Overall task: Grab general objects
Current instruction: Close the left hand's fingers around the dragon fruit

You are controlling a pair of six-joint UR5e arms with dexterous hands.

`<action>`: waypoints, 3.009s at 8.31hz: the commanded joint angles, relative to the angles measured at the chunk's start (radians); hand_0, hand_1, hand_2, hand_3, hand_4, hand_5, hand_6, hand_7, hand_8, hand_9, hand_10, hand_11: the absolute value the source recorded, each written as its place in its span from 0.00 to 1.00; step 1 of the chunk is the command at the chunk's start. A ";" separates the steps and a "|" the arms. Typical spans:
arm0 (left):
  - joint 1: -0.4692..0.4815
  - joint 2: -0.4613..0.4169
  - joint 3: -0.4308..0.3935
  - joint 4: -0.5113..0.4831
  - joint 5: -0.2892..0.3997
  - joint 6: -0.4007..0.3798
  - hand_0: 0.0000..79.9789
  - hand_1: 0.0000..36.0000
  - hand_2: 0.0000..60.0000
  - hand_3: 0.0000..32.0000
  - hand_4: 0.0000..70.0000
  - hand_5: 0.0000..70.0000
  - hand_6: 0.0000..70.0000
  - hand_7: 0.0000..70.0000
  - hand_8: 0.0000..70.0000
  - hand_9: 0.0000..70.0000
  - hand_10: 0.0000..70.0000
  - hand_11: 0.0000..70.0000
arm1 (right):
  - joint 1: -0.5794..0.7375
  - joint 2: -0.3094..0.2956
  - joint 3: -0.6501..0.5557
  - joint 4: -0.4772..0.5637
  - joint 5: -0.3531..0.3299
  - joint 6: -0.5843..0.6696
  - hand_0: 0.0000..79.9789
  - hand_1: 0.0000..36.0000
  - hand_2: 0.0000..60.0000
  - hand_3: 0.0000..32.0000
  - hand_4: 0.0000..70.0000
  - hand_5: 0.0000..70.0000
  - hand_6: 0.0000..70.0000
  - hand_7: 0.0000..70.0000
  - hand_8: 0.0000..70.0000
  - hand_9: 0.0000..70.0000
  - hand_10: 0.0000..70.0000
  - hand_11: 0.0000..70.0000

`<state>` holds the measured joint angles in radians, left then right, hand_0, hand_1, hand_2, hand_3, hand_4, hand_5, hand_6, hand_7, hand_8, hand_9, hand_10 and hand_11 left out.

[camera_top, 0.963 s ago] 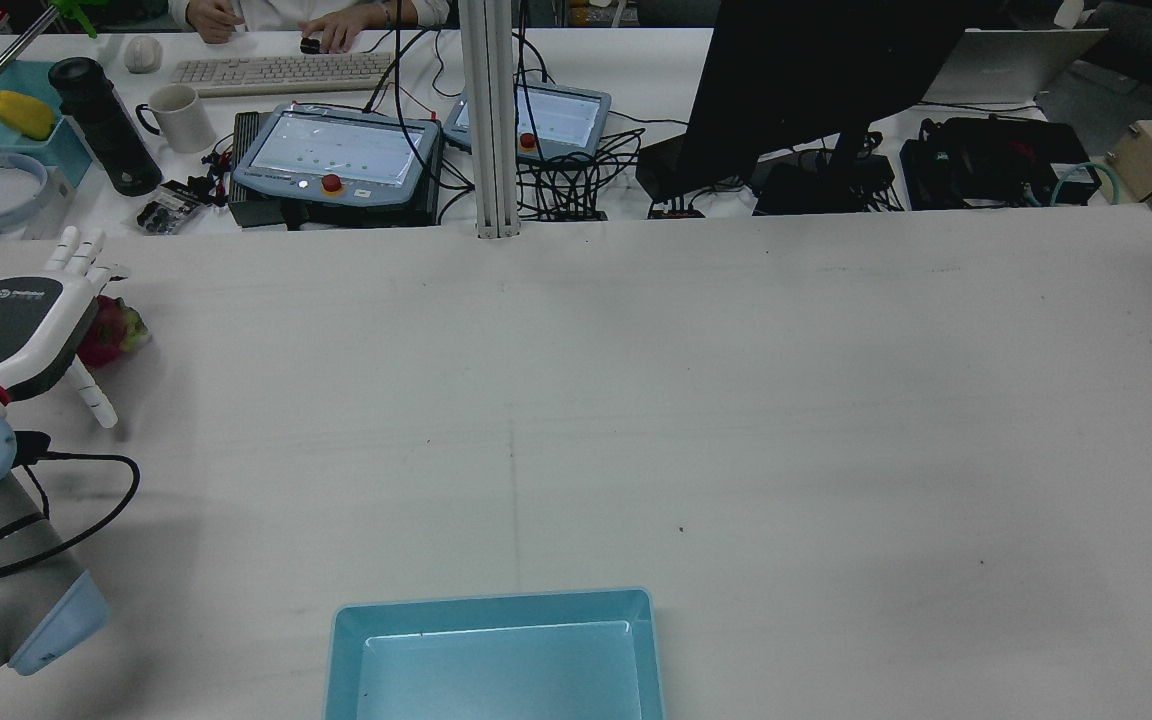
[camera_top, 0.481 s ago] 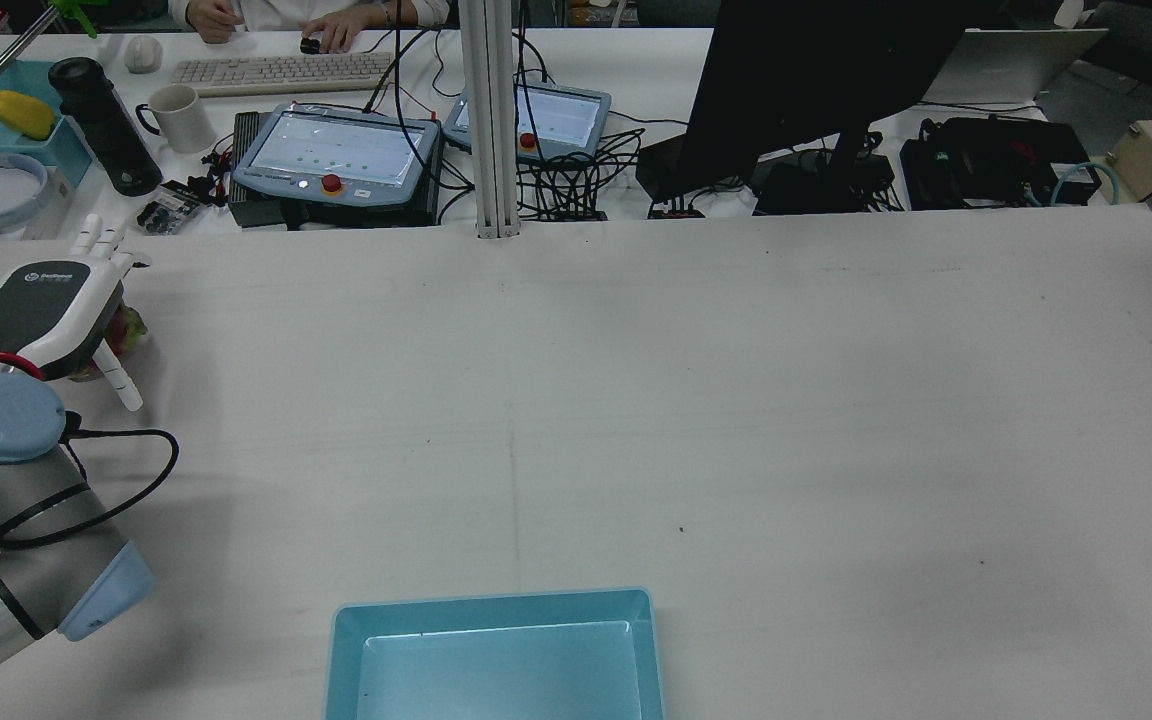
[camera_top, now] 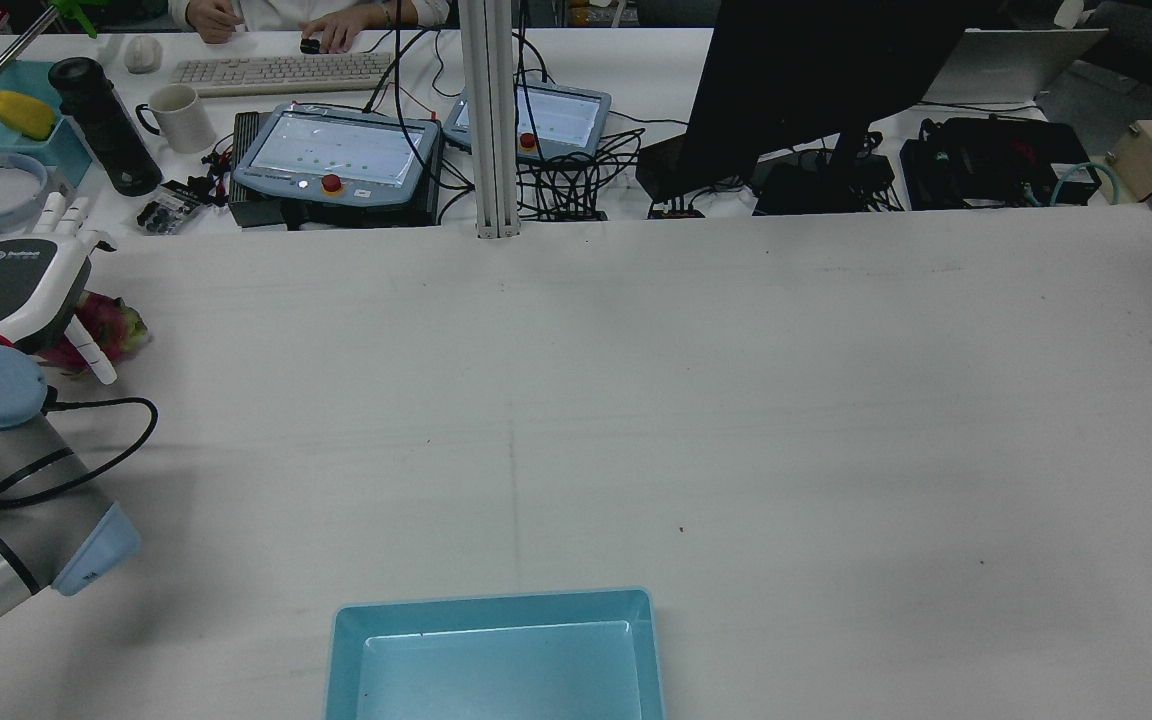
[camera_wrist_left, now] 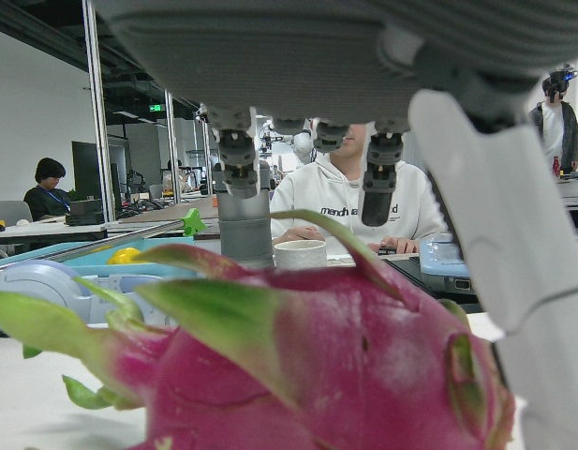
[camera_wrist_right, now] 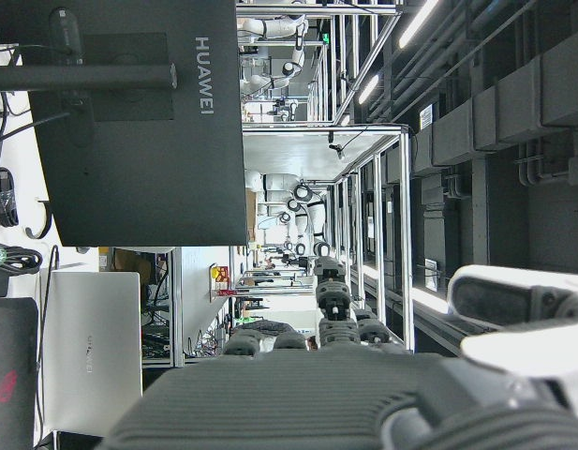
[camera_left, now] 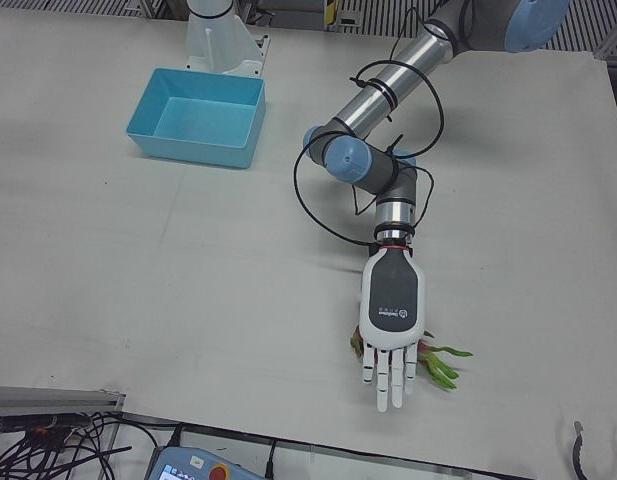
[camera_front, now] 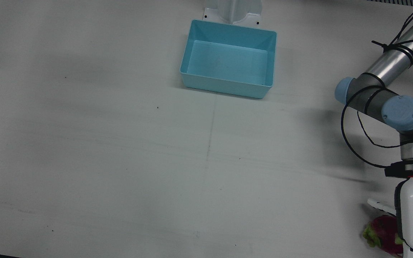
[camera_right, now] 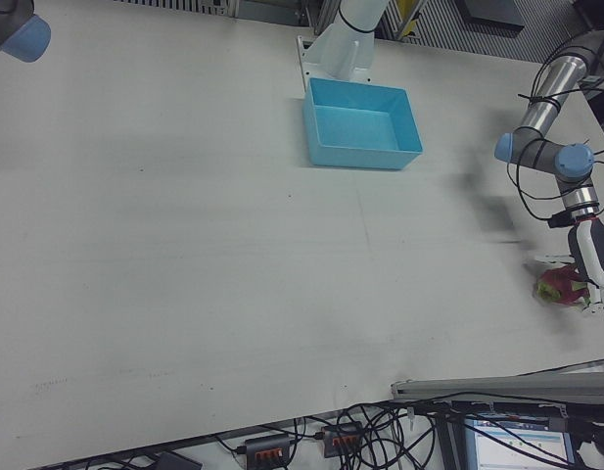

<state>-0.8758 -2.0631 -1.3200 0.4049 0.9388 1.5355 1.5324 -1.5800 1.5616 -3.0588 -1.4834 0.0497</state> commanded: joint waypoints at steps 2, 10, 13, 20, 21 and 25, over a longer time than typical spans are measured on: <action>-0.019 0.003 0.039 -0.049 0.005 0.046 0.70 0.65 0.14 0.00 0.01 0.46 0.00 0.11 0.00 0.00 0.05 0.11 | 0.000 0.000 0.000 0.000 0.000 -0.001 0.00 0.00 0.00 0.00 0.00 0.00 0.00 0.00 0.00 0.00 0.00 0.00; -0.006 0.015 0.153 -0.164 0.003 0.048 0.69 0.64 0.18 0.00 0.04 0.55 0.01 0.15 0.00 0.01 0.06 0.13 | 0.000 0.000 0.000 0.000 0.000 0.001 0.00 0.00 0.00 0.00 0.00 0.00 0.00 0.00 0.00 0.00 0.00 0.00; -0.006 0.055 0.154 -0.213 0.003 0.084 0.65 0.54 0.25 0.00 0.11 0.69 0.14 0.26 0.02 0.04 0.14 0.24 | 0.000 0.000 0.000 0.000 0.000 -0.001 0.00 0.00 0.00 0.00 0.00 0.00 0.00 0.00 0.00 0.00 0.00 0.00; -0.012 0.050 0.192 -0.273 -0.009 0.179 0.00 0.70 1.00 0.00 0.35 1.00 0.72 0.90 0.69 0.89 1.00 1.00 | 0.000 0.000 0.000 0.000 0.000 0.001 0.00 0.00 0.00 0.00 0.00 0.00 0.00 0.00 0.00 0.00 0.00 0.00; -0.014 0.055 0.182 -0.275 -0.050 0.170 0.00 0.63 1.00 0.00 0.34 1.00 0.72 0.89 0.70 0.90 1.00 1.00 | 0.000 0.000 0.000 0.000 0.000 0.001 0.00 0.00 0.00 0.00 0.00 0.00 0.00 0.00 0.00 0.00 0.00 0.00; -0.032 0.058 -0.131 -0.006 -0.051 0.047 0.00 0.57 1.00 0.00 0.30 1.00 0.63 0.79 0.64 0.82 1.00 1.00 | 0.000 0.000 0.000 0.000 0.000 -0.001 0.00 0.00 0.00 0.00 0.00 0.00 0.00 0.00 0.00 0.00 0.00 0.00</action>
<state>-0.8943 -2.0068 -1.2976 0.2744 0.8900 1.6601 1.5324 -1.5800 1.5616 -3.0587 -1.4834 0.0503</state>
